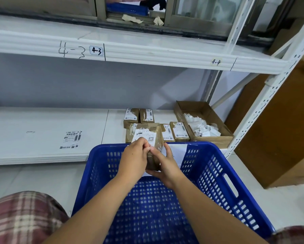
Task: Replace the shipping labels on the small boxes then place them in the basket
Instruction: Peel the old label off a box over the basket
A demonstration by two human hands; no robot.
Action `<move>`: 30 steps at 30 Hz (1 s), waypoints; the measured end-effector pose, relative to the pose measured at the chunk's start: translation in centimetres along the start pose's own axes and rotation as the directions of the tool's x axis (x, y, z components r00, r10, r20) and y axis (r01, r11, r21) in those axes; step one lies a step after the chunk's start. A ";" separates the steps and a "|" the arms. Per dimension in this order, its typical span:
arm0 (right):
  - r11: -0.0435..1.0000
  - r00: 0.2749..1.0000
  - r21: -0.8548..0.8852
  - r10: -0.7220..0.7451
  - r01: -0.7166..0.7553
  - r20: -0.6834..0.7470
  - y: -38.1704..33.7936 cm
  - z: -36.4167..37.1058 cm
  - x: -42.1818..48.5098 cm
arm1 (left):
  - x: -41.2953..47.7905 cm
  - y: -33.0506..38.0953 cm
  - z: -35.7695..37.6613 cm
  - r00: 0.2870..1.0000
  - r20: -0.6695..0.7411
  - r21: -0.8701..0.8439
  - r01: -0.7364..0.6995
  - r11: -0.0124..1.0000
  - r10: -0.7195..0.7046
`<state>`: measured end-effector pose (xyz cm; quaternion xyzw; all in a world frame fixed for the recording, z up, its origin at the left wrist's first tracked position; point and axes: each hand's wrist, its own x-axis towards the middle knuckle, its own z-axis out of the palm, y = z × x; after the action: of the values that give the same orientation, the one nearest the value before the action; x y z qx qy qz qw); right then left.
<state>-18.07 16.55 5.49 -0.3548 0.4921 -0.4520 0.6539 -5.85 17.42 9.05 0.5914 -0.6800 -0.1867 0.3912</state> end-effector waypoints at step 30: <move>1.000 1.000 0.021 0.012 -0.012 0.003 0.0 -1.5 -0.4 | -0.1 -1.0 0.7 0.981 0.166 -0.038 -0.098 0.994 0.103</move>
<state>-19.52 16.90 5.22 -0.3456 0.4884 -0.4526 0.6611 -5.70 17.08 7.83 0.5326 -0.7366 -0.2262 0.3502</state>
